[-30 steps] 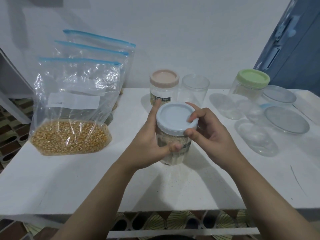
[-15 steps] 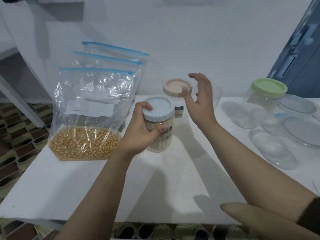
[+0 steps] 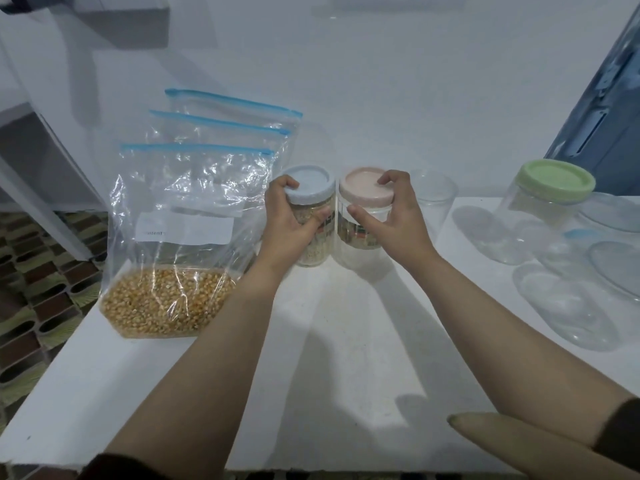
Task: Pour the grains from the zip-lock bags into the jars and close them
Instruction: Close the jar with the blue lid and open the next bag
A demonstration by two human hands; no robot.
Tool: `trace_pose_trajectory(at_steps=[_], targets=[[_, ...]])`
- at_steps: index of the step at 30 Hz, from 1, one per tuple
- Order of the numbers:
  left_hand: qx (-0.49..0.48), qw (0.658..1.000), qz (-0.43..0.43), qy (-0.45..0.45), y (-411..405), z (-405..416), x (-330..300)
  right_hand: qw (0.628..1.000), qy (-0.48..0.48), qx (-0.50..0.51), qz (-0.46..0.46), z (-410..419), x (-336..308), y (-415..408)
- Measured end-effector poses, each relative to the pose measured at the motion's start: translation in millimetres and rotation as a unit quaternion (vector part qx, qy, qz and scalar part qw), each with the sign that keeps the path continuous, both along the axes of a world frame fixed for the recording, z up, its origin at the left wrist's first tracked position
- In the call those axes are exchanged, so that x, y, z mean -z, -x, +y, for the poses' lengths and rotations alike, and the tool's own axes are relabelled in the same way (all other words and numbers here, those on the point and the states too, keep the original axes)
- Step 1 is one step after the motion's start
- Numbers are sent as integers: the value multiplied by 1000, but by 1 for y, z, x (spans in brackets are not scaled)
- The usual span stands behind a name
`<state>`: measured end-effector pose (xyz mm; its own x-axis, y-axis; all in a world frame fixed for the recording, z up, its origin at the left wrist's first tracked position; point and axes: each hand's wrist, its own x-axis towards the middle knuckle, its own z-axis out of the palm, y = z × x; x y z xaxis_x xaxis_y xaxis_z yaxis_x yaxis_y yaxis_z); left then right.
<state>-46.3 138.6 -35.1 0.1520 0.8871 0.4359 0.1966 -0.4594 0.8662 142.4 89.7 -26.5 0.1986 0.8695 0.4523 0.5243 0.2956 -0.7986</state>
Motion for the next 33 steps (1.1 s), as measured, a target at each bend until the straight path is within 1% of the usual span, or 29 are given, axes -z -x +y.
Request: trace_pose_trajectory(at_steps=[2, 5, 7, 9, 10, 11, 14, 16, 20, 23, 26, 29, 31, 33], targets=[[-12, 1000, 8, -11, -5, 3, 3, 1000, 13, 3, 9, -15, -1, -3], [-17, 1000, -4, -7, -4, -3, 10, 999, 25, -14, 25, -42, -3, -5], [-35, 999, -6, -5, -5, -26, 16, 998, 34, -35, 35, -61, -4, -3], [-60, 998, -16, -21, -6, -61, 27, 996, 41, -59, 46, -81, -3, 2], [-48, 998, -23, -26, -6, -78, 33, 995, 44, -73, 54, -91, -3, 5], [-13, 999, -29, -20, -6, -94, 39, 993, 42, -89, 61, -100, -2, 9], [140, 989, -46, 29, -4, -125, 46, 990, 10, -121, 65, -125, 1, 19], [189, 981, -32, 39, -1, -134, 48, 989, -1, -126, 71, -138, 3, 26], [191, 978, -35, 76, -2, -141, 54, 988, -9, -118, 100, -152, 5, 32], [201, 973, -60, 99, -5, -143, 55, 981, -16, -150, 118, -154, 5, 25], [219, 967, -68, 110, -5, -146, 52, 969, 10, -192, 154, -155, 3, 19], [213, 967, -73, 121, -4, -147, 52, 961, 5, -208, 182, -158, 5, 12], [206, 968, -67, 128, -5, -147, 51, 955, 16, -184, 231, -159, 8, 8], [208, 967, -62, 135, -6, -148, 50, 959, 5, -155, 236, -159, 11, 7]])
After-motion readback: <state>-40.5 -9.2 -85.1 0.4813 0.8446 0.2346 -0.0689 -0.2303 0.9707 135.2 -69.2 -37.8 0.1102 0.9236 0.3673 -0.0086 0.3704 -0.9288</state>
